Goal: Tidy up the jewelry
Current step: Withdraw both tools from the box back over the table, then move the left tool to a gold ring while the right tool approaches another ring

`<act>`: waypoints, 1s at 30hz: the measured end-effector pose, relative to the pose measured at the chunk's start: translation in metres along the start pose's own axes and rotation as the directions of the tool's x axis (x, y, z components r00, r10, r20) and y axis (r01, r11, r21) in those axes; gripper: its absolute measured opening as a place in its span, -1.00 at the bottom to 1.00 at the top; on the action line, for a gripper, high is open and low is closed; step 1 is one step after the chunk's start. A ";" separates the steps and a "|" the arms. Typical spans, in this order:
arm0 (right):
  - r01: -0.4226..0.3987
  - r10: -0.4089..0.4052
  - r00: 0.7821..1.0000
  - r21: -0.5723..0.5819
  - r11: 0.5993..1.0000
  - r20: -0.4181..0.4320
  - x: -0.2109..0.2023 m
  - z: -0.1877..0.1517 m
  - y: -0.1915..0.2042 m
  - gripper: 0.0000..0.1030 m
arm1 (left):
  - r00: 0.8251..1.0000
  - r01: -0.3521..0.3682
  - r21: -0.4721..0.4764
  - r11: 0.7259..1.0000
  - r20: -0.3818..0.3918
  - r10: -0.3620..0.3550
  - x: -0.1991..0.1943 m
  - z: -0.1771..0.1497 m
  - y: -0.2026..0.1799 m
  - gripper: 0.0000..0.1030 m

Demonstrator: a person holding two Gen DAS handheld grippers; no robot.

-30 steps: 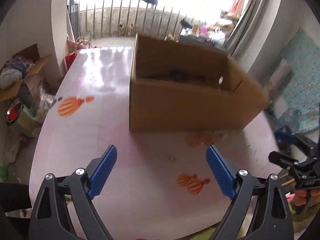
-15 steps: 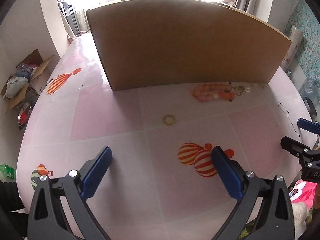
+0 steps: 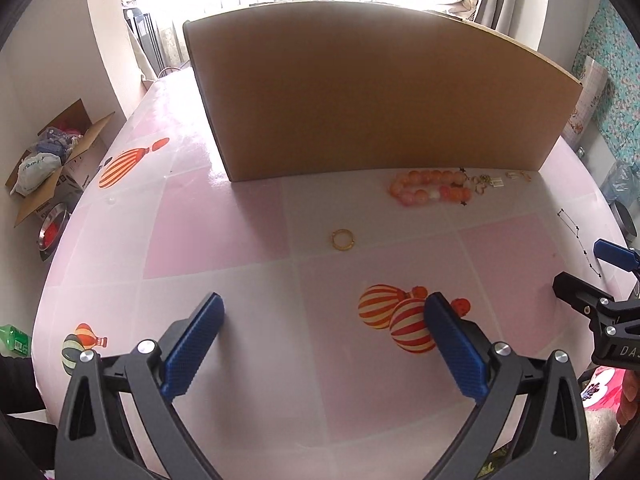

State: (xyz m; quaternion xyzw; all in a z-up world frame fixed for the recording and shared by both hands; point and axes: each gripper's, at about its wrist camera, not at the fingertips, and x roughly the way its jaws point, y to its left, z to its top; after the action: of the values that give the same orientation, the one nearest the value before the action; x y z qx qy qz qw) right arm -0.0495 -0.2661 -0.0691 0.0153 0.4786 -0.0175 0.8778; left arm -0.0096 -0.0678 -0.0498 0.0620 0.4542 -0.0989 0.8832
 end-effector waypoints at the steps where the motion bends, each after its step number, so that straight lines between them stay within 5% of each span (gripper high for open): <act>1: 0.000 0.000 1.000 0.001 1.000 -0.001 0.000 -0.001 0.000 0.85 | 1.000 0.001 0.000 1.000 -0.002 -0.001 0.000 0.000 0.000 0.91; 30: 0.007 -0.007 1.000 -0.002 1.000 -0.002 -0.002 -0.005 0.004 0.85 | 1.000 0.008 0.001 1.000 -0.007 -0.008 0.002 0.003 0.002 0.92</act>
State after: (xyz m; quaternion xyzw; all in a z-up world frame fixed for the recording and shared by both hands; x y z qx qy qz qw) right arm -0.0543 -0.2617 -0.0697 0.0131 0.4796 -0.0201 0.8772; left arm -0.0054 -0.0670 -0.0501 0.0611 0.4577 -0.1024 0.8811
